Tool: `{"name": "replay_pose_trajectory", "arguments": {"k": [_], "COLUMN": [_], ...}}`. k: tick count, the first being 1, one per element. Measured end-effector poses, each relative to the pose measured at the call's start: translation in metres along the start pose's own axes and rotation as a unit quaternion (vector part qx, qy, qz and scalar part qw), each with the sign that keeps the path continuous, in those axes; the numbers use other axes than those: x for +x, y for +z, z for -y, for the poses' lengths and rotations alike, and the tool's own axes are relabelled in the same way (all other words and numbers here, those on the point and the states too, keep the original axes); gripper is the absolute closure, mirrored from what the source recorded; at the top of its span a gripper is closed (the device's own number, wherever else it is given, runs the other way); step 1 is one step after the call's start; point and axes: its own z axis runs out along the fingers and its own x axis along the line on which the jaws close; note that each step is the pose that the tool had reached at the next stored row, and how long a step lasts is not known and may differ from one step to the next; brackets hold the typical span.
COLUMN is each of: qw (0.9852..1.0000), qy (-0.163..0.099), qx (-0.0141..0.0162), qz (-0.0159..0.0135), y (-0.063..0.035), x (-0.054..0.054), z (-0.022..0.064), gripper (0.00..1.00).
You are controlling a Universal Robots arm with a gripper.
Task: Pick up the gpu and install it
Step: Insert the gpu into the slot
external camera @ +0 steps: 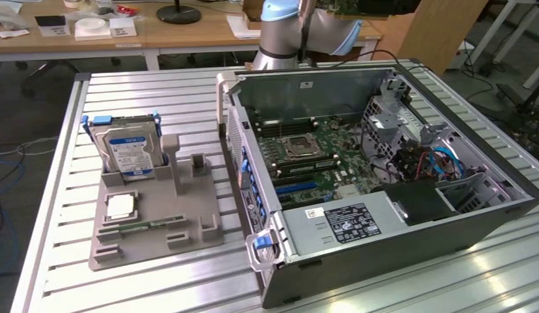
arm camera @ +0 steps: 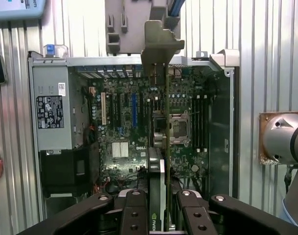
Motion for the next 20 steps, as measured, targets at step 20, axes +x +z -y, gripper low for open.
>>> {"name": "replay_pose_trajectory", "arguments": {"k": [20], "qw": [1.0000], "qy": [-0.001], "qx": [-0.0001], "qz": [0.0012], "y": [0.0363], "x": [0.002], "z": [0.0042], "gripper": [0.73]}}
